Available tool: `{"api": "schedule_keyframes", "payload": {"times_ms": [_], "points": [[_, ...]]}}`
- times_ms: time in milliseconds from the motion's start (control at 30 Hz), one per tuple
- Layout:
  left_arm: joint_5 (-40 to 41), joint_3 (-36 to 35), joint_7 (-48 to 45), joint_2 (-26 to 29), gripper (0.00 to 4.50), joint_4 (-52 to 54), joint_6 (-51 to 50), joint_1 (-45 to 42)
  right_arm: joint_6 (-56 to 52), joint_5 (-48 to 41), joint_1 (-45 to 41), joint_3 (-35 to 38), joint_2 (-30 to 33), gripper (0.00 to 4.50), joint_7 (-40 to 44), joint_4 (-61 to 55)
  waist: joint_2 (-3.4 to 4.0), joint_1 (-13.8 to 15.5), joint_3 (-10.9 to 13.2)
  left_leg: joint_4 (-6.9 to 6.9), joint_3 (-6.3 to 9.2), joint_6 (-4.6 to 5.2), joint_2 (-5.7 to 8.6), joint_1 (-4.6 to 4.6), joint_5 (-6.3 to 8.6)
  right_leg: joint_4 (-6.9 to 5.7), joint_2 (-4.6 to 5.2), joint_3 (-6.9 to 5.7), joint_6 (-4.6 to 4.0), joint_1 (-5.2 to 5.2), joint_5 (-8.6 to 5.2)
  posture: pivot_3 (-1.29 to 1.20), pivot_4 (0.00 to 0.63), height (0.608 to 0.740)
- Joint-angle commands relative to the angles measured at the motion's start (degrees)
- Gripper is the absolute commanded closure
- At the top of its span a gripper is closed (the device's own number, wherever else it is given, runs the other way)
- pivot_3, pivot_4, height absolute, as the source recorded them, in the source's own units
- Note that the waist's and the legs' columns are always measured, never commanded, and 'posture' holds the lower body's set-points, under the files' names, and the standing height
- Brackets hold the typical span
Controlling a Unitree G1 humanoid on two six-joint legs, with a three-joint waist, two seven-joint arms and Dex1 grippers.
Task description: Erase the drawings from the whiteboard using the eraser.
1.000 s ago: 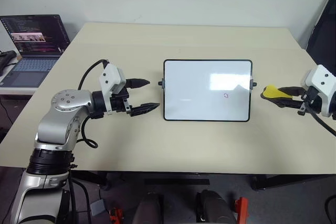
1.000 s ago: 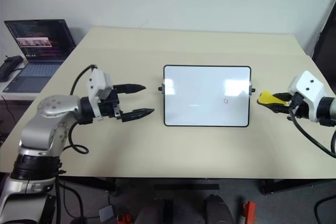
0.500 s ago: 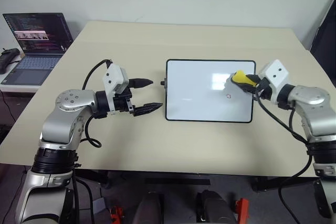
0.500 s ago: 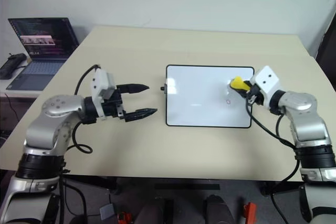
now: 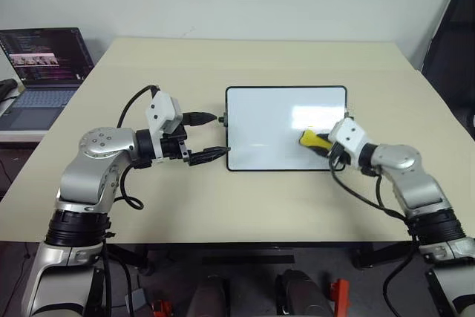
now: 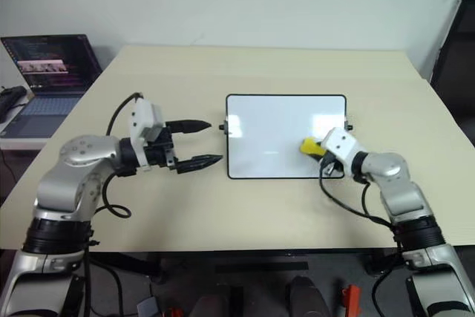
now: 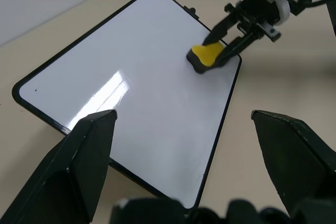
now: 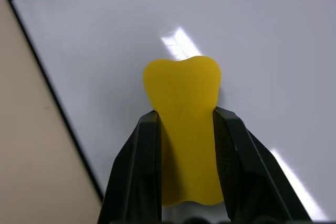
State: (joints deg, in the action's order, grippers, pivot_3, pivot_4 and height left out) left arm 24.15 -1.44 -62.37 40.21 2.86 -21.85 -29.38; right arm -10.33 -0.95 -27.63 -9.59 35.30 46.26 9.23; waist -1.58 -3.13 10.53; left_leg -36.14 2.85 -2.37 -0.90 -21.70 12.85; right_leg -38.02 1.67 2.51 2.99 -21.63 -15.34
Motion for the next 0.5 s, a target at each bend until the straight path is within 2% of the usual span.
{"api": "schedule_keyframes", "payload": {"times_ms": [33, 167, 333, 433, 500], "points": [[0.43, -0.6, 0.08, 0.19, 0.0, 2.15, 0.56, -0.17, -1.85, 1.91, 1.34, -1.5, 0.09, 3.5, 0.49, 2.17, -0.01, -0.01, -0.01, -0.01, 0.0, 0.01, 0.0, 0.0, -0.01, 0.0, 0.0, 0.0, -0.05, 0.0, 0.0, 0.0, 0.15, 0.74], [0.46, -0.59, 0.05, 0.19, 0.0, 2.11, 0.61, -0.17, -1.84, 1.51, 1.05, -0.74, 0.55, 3.5, 0.46, 2.28, -0.02, -0.01, -0.01, -0.03, 0.01, 0.02, 0.0, 0.0, -0.02, 0.0, 0.0, 0.01, -0.05, 0.01, 0.01, 0.0, 0.15, 0.74], [0.57, -0.56, -0.09, 0.22, 0.0, 2.18, 0.59, -0.45, -8.15, -8.4, 2.84, 6.35, 3.24, 3.5, 5.72, -8.73, 0.01, 0.41, 0.01, -0.01, 0.04, 0.01, 0.0, -0.2, -0.02, 0.03, 0.0, -0.03, 0.04, -0.14, 0.06, 0.0, 0.15, 0.74], [2.06, -0.72, -0.21, -0.25, 0.0, 4.2, -0.36, -0.04, -19.46, -20.4, 2.04, 21.94, 8.04, 3.5, 4.94, -15.73, 0.23, 0.93, 0.16, 0.0, 0.04, 0.01, 0.04, -0.77, -0.01, 0.02, 0.04, -0.02, 0.01, -0.64, 0.06, 0.0, 0.15, 0.74], [2.62, -0.38, 0.04, -0.9, 0.0, 5.29, -0.88, 0.31, -23.69, -23.34, 1.26, 29.04, 10.05, 3.5, 1.67, -14.84, 0.3, 1.4, 0.2, -0.04, 0.03, 0.01, 0.11, -1.23, -0.02, 0.02, 0.14, -0.04, -0.15, -1.04, 0.21, 0.0, 0.15, 0.74]]}}
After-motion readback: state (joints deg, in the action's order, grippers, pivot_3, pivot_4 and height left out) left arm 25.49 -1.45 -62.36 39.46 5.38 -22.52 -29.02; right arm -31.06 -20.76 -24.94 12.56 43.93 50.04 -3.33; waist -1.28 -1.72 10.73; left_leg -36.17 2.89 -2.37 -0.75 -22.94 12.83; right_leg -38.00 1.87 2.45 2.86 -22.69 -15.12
